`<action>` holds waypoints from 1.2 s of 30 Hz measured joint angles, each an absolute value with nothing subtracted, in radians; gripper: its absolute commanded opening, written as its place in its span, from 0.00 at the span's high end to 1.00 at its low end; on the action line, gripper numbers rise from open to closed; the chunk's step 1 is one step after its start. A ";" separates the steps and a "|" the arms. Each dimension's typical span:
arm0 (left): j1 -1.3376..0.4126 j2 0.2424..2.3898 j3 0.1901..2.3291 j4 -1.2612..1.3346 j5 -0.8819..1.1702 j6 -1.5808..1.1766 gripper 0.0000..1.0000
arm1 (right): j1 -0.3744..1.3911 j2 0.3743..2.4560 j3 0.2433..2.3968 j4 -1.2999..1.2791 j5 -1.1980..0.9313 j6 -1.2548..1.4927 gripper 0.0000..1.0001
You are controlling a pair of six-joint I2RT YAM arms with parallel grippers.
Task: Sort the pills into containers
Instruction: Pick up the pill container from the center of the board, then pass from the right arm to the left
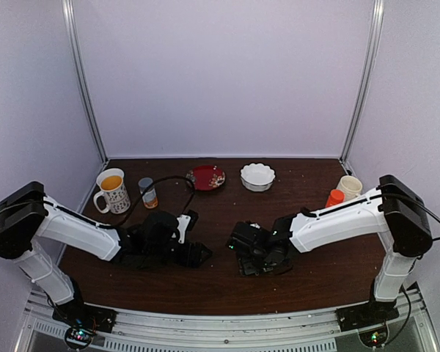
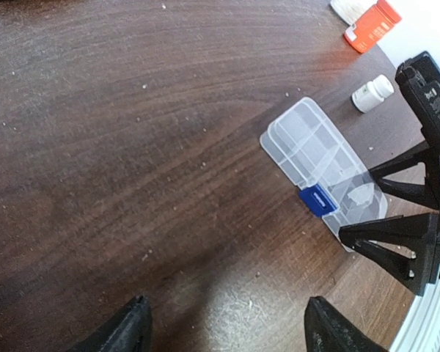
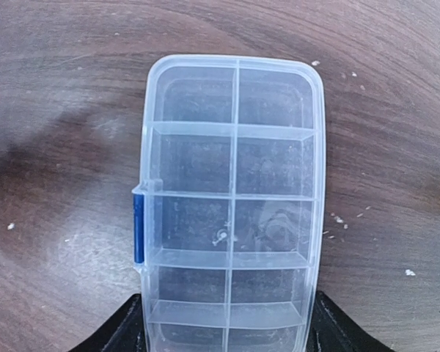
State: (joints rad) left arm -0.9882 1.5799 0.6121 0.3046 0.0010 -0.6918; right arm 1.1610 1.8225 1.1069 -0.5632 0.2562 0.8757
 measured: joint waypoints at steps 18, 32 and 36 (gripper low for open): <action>-0.958 1.415 0.568 0.423 0.175 -0.682 0.03 | 1.161 1.452 0.776 -0.077 0.068 0.806 0.43; -0.904 1.232 0.704 0.385 0.297 -0.780 0.02 | 1.160 1.274 0.603 0.407 -0.105 0.789 0.44; -0.896 1.249 0.741 0.409 0.364 -0.841 0.03 | 1.159 1.274 0.603 0.499 -0.160 0.789 0.44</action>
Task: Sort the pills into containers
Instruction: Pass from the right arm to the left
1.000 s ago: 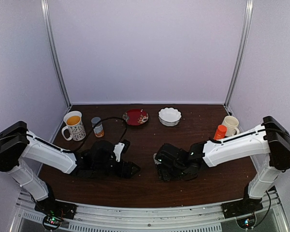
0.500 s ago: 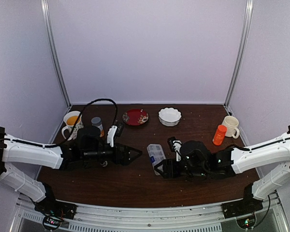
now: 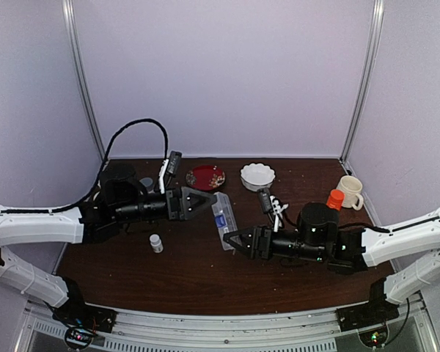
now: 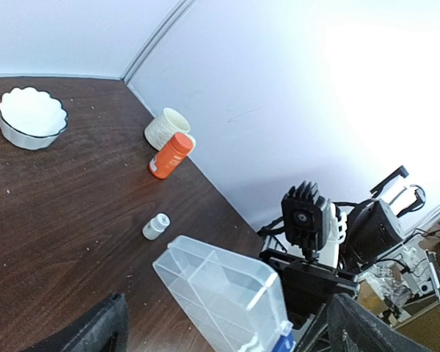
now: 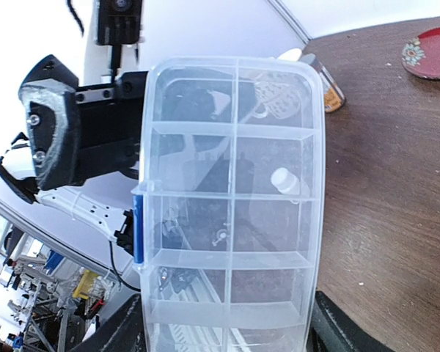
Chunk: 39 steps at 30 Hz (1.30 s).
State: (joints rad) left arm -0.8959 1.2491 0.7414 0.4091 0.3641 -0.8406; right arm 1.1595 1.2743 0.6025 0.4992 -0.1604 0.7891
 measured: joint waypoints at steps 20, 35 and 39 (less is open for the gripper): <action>-0.862 1.393 0.746 0.723 0.582 -1.112 0.21 | 1.156 1.330 0.602 0.701 -0.295 0.817 0.46; -0.841 1.468 0.723 0.877 0.619 -1.197 0.48 | 1.141 1.369 0.576 0.783 -0.306 0.865 0.23; -0.841 1.464 0.723 0.813 0.609 -1.166 0.48 | 1.141 1.367 0.586 0.726 -0.276 0.845 0.15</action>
